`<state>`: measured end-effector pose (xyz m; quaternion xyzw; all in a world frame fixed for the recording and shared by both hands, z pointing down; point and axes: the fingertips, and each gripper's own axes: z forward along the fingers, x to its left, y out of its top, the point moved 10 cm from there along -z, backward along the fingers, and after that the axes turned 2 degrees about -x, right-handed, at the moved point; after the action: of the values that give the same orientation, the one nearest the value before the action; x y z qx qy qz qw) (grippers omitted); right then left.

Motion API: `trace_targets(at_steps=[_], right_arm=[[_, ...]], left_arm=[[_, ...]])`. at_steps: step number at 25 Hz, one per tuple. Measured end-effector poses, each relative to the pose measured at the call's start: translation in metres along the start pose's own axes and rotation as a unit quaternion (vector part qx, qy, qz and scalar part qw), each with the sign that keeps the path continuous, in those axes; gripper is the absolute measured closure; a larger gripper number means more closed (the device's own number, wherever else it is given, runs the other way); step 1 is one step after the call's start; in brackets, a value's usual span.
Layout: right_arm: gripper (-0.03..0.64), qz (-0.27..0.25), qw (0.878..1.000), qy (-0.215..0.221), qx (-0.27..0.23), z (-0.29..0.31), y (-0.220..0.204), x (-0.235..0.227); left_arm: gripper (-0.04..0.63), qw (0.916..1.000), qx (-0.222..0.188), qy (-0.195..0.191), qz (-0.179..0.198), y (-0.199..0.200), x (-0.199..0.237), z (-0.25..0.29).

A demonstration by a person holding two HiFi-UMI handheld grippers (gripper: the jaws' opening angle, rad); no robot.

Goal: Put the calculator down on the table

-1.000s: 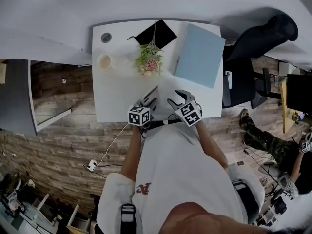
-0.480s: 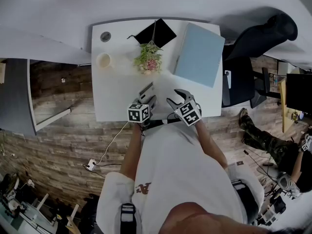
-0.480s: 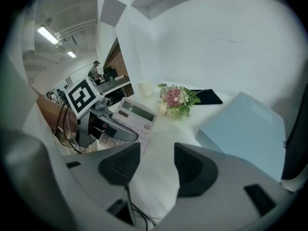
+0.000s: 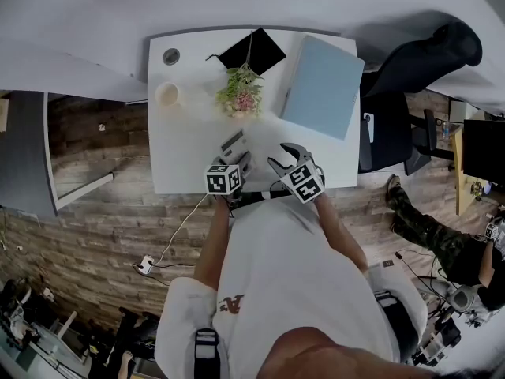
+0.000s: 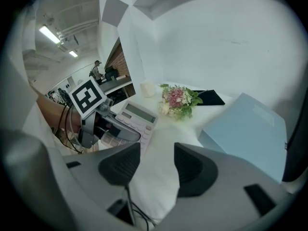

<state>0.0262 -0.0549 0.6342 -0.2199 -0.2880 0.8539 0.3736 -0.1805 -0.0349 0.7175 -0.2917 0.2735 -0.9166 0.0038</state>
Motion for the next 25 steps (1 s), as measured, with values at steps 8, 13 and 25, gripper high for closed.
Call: trace_targets(at_steps=[8, 13, 25], right_arm=[[0.391, -0.005, 1.0, 0.003, -0.001, 0.0001, -0.0002, 0.0022], [0.391, -0.009, 1.0, 0.008, -0.001, 0.0009, -0.0002, 0.004], [0.393, -0.025, 0.999, 0.023, 0.002, 0.0038, 0.0022, 0.0068]], left_arm=[[0.315, 0.9996, 0.009, 0.027, -0.004, -0.0008, 0.0036, -0.0007], [0.298, 0.9991, 0.007, 0.043, -0.003, -0.0014, 0.0035, -0.0017], [0.248, 0.9961, -0.01, 0.087, -0.001, -0.0065, 0.0026, -0.0059]])
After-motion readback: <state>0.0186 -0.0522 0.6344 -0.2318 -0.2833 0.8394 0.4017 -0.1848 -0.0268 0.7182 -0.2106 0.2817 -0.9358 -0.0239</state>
